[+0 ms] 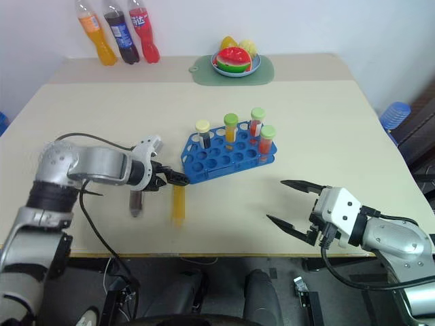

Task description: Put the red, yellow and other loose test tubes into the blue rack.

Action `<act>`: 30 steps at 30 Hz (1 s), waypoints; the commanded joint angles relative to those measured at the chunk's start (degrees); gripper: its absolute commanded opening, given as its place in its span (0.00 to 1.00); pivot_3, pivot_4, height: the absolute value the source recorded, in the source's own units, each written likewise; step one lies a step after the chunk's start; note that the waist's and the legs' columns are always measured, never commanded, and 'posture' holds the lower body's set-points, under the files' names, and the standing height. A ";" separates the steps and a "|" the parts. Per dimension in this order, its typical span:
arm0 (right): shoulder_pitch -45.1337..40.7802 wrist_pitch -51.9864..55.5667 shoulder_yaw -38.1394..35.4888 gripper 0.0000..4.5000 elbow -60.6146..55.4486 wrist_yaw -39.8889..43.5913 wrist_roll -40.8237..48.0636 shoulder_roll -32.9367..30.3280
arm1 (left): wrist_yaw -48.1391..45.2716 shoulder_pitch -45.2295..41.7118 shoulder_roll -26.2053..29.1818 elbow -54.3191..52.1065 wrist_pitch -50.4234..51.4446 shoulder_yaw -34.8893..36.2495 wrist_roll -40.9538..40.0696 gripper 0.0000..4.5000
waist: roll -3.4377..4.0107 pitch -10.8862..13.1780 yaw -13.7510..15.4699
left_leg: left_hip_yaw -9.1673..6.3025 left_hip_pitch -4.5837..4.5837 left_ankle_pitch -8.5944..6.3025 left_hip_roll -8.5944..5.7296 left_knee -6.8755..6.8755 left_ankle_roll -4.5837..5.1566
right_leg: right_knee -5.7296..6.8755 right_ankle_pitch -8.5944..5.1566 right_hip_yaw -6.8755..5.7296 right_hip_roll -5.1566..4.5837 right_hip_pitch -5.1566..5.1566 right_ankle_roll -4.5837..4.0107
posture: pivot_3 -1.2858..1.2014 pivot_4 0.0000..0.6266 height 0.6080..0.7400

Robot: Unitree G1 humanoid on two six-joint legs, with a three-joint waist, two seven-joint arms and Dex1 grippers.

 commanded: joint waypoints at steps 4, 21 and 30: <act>2.06 0.25 -2.29 0.93 -3.36 -1.38 0.90 0.81 | -25.34 -10.06 10.99 2.01 4.17 -21.60 -0.17 1.00 | -0.02 0.02 -0.91 | 0.02 -0.02 0.00 0.04 -0.06 0.00 | -0.01 -0.01 0.01 0.02 -0.08 0.00 | 0.52 0.24 1.00; 1.06 0.00 -1.14 0.94 -2.30 -2.62 0.42 2.06 | -20.93 -13.69 7.60 4.56 1.71 -23.08 -0.17 0.35 | -0.06 0.04 -1.31 | -0.07 -0.05 -0.01 0.13 0.00 0.03 | -0.02 -0.01 0.02 -0.01 -0.04 0.01 | 0.52 0.24 1.00; -0.35 -0.92 -0.74 0.94 0.00 -1.34 0.70 2.12 | -23.92 -4.81 19.19 -20.15 -5.06 -11.43 -0.17 0.35 | -0.07 0.05 -1.98 | -0.02 -0.11 0.01 0.18 -0.06 -0.01 | 0.00 -0.02 0.08 0.00 -0.21 0.01 | 0.52 0.24 1.00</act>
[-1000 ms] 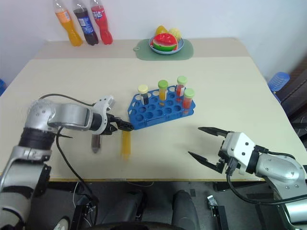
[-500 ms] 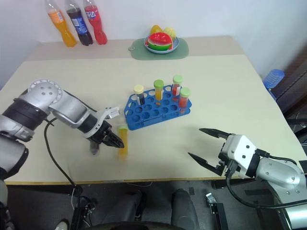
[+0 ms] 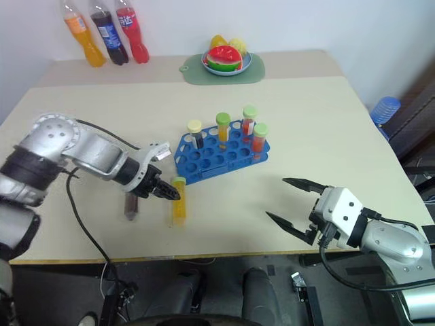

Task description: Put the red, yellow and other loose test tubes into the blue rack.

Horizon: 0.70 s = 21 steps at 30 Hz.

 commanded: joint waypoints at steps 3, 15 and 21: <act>-1.06 -0.84 -0.07 0.94 0.48 1.01 1.31 0.03 | -6.85 5.36 6.59 -20.12 -4.01 11.68 5.38 0.35 | 0.00 0.00 0.48 | 0.03 0.00 0.00 0.00 0.03 0.00 | -0.02 0.00 0.01 -0.01 0.05 0.00 | 0.52 0.24 1.00; -2.92 1.21 -2.17 0.94 1.37 3.34 3.21 -1.81 | -41.33 21.42 -11.56 -34.51 -48.43 21.08 57.70 0.35 | 0.03 -0.02 1.34 | 0.37 -0.01 -0.25 0.04 0.06 0.44 | -0.30 -0.04 -0.03 -0.03 0.26 -0.16 | 0.52 0.24 1.00; -0.21 0.71 -5.50 0.94 1.49 4.48 3.64 -2.34 | -39.28 25.56 -15.61 -35.08 -39.55 26.89 47.20 0.40 | 0.01 -0.01 1.46 | 0.17 -0.02 -0.31 0.04 0.07 0.54 | -0.32 0.03 -0.02 -0.03 0.22 0.00 | 0.52 0.24 1.00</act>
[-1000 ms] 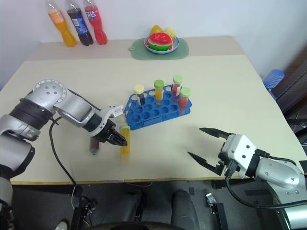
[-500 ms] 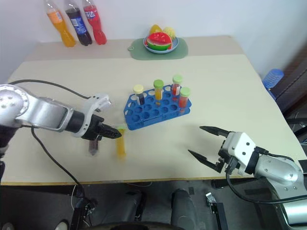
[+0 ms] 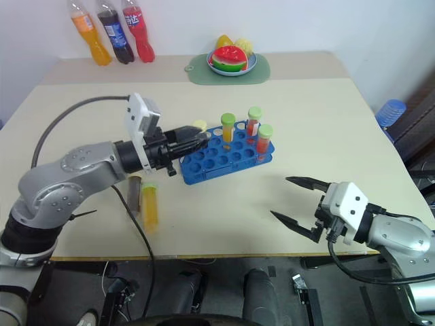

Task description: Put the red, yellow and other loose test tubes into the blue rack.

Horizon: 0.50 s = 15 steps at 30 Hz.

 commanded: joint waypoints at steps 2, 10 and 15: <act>0.37 -0.59 -2.26 0.94 -1.31 0.58 1.30 -0.27 | 1.25 1.34 -2.49 0.30 3.90 7.61 -9.36 0.53 | -0.01 0.00 0.22 | -0.01 0.00 0.00 0.00 0.03 -0.01 | 0.04 0.00 0.00 0.00 0.00 0.00 | 0.52 0.24 1.00; 0.36 -0.91 -1.26 0.94 -0.43 0.52 1.12 0.48 | 40.90 -0.04 0.83 5.90 18.59 12.43 -26.44 1.00 | -0.02 0.01 0.47 | -0.06 0.09 0.01 0.00 0.09 -0.03 | 0.22 0.00 0.01 0.00 0.01 0.00 | 0.52 0.24 1.00; -2.14 -1.45 2.74 0.94 1.43 1.46 0.89 0.91 | 59.35 0.63 11.28 7.16 17.73 5.34 -50.76 1.00 | -0.09 0.04 0.47 | -0.11 0.09 0.02 0.00 0.09 -0.08 | 0.28 -0.01 0.02 0.00 -0.03 0.01 | 0.52 0.24 1.00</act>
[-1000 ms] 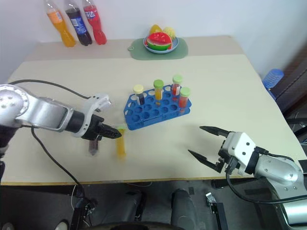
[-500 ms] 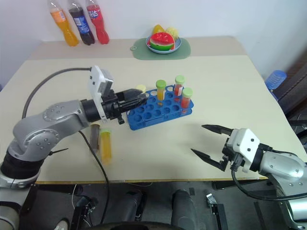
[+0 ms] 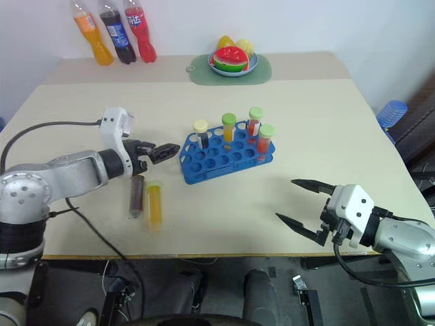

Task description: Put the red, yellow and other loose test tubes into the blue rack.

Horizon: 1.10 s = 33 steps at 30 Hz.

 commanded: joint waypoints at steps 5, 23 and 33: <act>-3.82 -1.28 3.77 0.94 2.23 1.58 0.70 0.32 | 12.36 4.10 5.27 -5.53 -3.93 -3.40 -13.07 1.00 | 0.07 -0.03 0.17 | 0.05 0.01 0.04 -0.03 -0.01 -0.07 | 0.00 0.00 0.01 -0.01 0.01 -0.01 | 0.52 0.24 1.00; -8.15 -0.98 7.07 0.94 5.05 2.96 0.51 0.05 | 25.25 15.92 2.78 -14.37 -14.60 -4.58 -13.07 1.00 | 0.07 -0.04 0.22 | 0.10 0.02 0.20 0.00 -0.07 -0.35 | -0.01 -0.01 0.03 0.00 0.00 -0.04 | 0.52 0.24 1.00; -8.34 0.75 6.65 0.94 3.71 2.43 0.90 -0.34 | 42.30 14.56 -9.40 -12.66 -17.09 -5.09 -13.07 1.00 | 0.08 -0.06 0.28 | 0.11 0.02 0.21 0.00 -0.05 -0.37 | -0.01 -0.01 0.04 -0.01 0.01 -0.04 | 0.52 0.24 1.00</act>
